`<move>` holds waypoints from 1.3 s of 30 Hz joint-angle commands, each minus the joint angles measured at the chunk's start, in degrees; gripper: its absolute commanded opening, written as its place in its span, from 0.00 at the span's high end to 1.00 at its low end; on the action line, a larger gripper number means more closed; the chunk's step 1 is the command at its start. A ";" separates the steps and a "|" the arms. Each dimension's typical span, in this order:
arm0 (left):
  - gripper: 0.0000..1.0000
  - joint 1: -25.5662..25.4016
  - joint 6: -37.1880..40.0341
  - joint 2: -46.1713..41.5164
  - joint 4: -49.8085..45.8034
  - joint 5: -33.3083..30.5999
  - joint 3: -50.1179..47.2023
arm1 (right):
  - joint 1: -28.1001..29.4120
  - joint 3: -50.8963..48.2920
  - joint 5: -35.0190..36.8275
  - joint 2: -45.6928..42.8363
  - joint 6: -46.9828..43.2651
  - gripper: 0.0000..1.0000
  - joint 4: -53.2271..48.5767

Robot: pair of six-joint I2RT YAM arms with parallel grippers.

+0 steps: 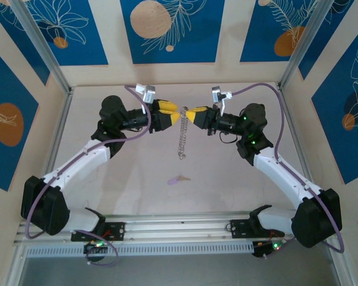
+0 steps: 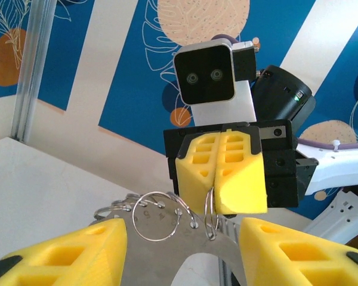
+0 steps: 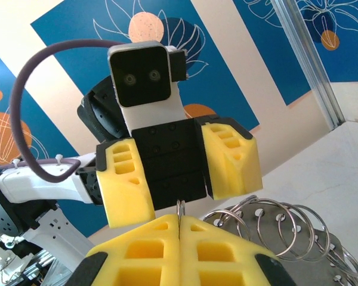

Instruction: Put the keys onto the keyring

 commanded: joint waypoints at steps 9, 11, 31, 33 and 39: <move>0.51 0.61 -9.04 3.05 14.16 2.78 -0.75 | 0.67 -0.60 1.70 -0.75 1.08 1.00 3.95; 0.52 0.63 -10.04 3.58 15.30 3.16 -0.55 | 0.62 -0.65 1.76 -0.68 1.21 1.00 4.08; 0.60 0.37 -15.36 5.71 21.00 5.19 -0.06 | 0.82 -0.64 2.18 0.37 1.76 1.00 5.05; 0.60 0.33 -15.77 6.02 21.45 5.19 -0.06 | 0.77 -0.55 2.18 0.44 1.76 1.00 5.05; 0.60 0.02 -17.10 6.99 22.92 5.54 0.33 | 0.87 -0.63 2.22 0.40 1.76 1.00 5.05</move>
